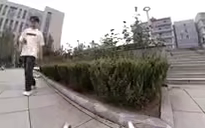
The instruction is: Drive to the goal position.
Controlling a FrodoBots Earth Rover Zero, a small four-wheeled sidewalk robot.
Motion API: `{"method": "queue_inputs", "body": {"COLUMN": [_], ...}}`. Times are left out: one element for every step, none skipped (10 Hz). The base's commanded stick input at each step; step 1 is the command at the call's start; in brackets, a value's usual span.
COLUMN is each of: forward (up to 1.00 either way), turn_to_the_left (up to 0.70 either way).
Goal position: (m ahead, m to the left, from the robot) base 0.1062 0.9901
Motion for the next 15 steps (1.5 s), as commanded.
{"method": "queue_inputs", "body": {"forward": [0.04,0.04,0.04,0.04,0.04,0.04,0.04,0.04,0.04,0.04,0.04,0.04,0.04,0.04,0.05], "turn_to_the_left": [0.00,0.00,0.00,0.11,0.45,0.65,0.70,0.56,0.04,0.00,0.00,0.00,0.00,0.00,0.00]}}
